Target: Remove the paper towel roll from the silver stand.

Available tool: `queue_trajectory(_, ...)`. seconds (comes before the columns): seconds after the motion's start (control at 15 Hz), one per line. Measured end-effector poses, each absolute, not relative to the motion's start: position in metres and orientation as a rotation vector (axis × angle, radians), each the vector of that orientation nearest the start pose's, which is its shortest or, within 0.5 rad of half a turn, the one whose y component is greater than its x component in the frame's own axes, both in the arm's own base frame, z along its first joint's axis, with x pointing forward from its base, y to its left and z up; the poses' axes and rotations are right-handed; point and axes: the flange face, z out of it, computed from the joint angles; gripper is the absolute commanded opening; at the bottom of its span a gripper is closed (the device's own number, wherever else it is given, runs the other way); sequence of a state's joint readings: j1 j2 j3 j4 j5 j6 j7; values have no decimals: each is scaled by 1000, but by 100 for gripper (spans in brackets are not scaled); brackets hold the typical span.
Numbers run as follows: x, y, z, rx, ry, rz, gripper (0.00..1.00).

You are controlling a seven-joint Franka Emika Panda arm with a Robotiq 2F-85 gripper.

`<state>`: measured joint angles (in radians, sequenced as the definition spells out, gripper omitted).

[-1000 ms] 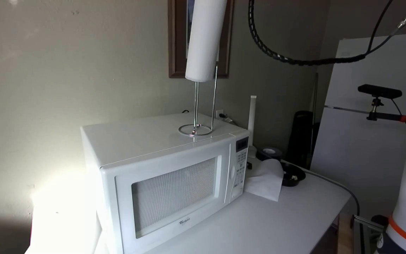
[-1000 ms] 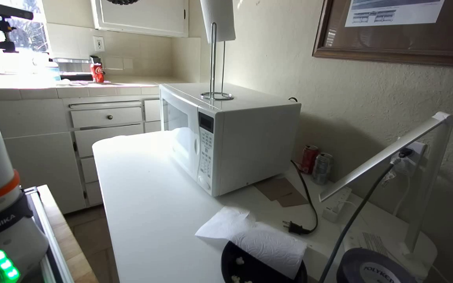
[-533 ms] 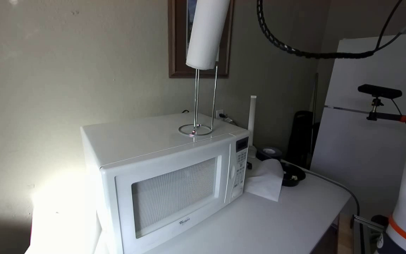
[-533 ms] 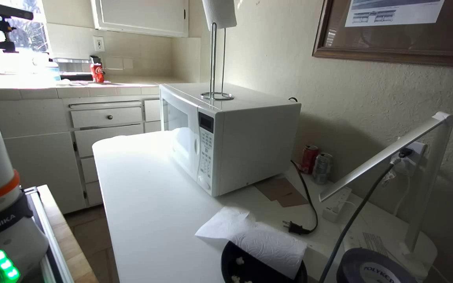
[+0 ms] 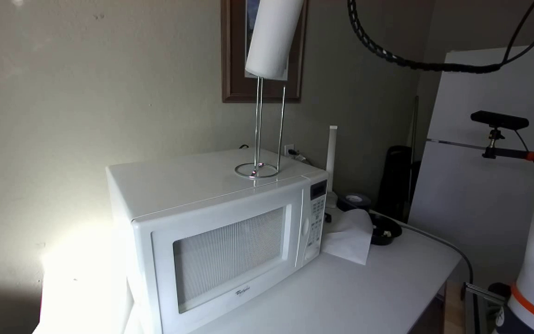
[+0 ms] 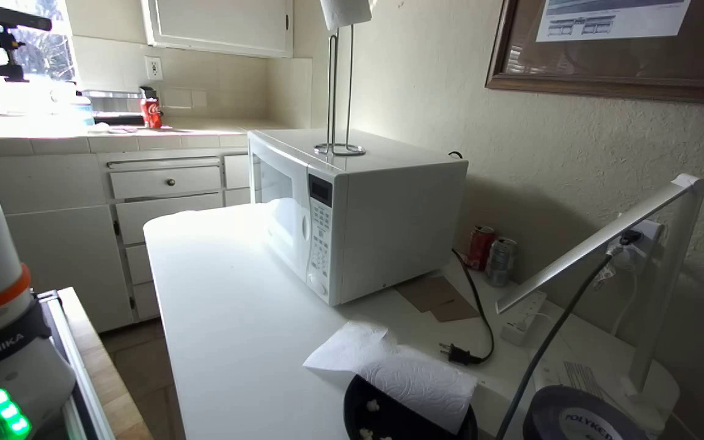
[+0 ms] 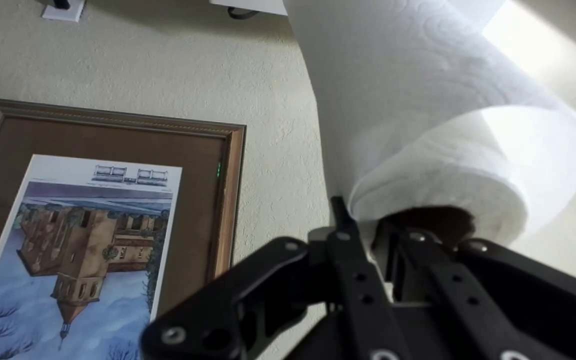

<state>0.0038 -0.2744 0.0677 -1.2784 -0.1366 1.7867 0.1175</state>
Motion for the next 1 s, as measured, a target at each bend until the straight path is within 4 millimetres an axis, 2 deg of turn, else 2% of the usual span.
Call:
queue_trajectory(0.67,380,16,948,-2950,153,-1346,4)
queue_trajectory(1.0,363,-12,952,-2993,307,-1336,4)
